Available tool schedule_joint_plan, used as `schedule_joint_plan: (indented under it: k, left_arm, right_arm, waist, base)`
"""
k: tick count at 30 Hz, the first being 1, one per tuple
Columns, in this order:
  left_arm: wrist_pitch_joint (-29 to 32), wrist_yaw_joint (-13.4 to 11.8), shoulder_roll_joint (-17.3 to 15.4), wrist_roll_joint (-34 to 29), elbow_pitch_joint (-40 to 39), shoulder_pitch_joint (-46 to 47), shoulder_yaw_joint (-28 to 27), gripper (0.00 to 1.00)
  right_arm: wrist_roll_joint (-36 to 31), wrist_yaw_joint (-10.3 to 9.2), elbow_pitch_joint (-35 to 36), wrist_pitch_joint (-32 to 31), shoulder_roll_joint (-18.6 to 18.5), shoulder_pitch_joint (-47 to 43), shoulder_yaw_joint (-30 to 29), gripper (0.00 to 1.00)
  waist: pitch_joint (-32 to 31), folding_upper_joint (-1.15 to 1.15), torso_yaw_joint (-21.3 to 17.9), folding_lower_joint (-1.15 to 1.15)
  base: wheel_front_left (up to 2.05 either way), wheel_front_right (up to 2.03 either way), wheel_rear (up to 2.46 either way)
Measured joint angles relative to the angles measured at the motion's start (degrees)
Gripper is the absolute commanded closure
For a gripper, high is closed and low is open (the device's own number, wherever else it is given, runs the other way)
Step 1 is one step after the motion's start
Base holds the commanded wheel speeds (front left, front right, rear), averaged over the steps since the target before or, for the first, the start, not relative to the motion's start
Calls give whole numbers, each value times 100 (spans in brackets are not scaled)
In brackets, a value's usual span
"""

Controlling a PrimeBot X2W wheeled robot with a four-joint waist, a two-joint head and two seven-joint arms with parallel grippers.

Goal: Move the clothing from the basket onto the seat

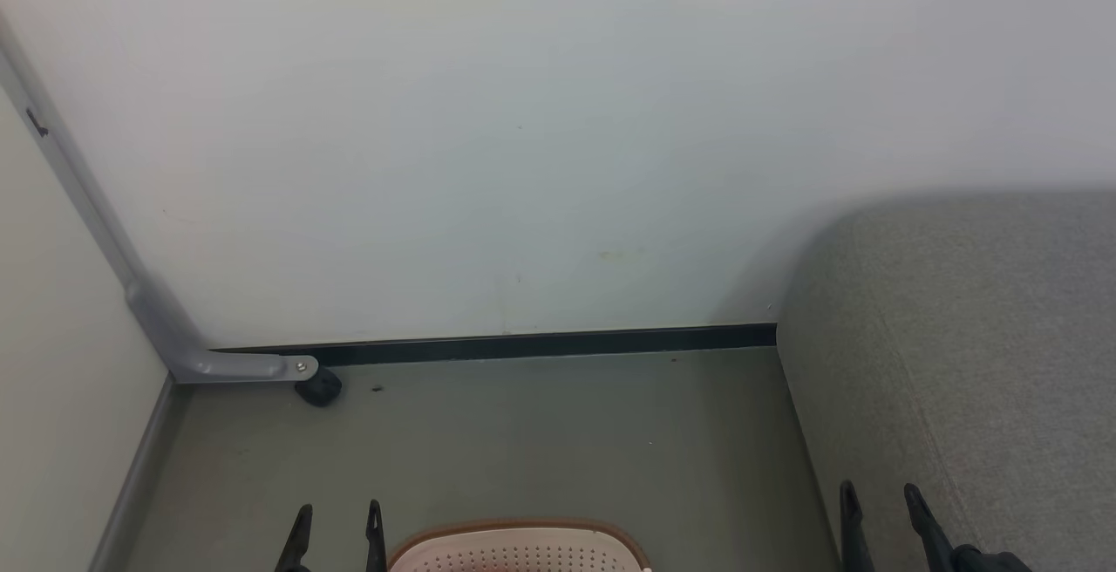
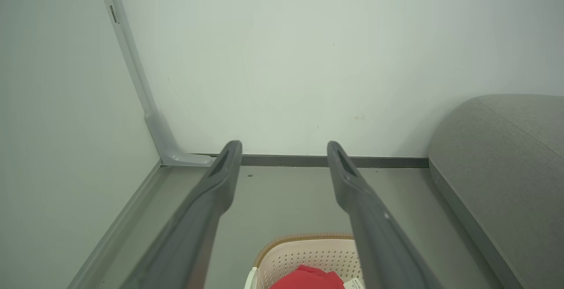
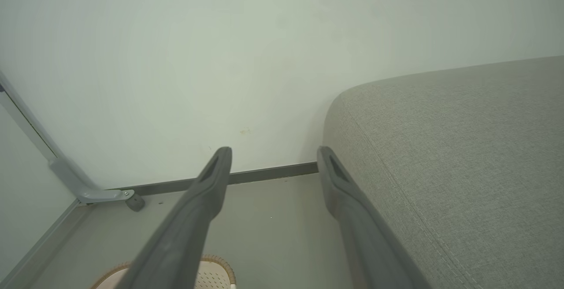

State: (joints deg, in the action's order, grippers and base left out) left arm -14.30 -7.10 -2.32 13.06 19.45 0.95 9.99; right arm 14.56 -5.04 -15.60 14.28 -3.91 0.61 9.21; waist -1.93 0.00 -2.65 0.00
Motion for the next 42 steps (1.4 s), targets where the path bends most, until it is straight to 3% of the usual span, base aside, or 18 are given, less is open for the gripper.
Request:
schedule_joint_plan:
  k: [42]
  left_arm:
    - [0,-1,-7,318,402,92,69,0]
  right_arm:
    - [1,57,-249,-1,11,1,-23,0]
  waist:
    - [139,0,-57,0]
  base:
    - [0,0,0]
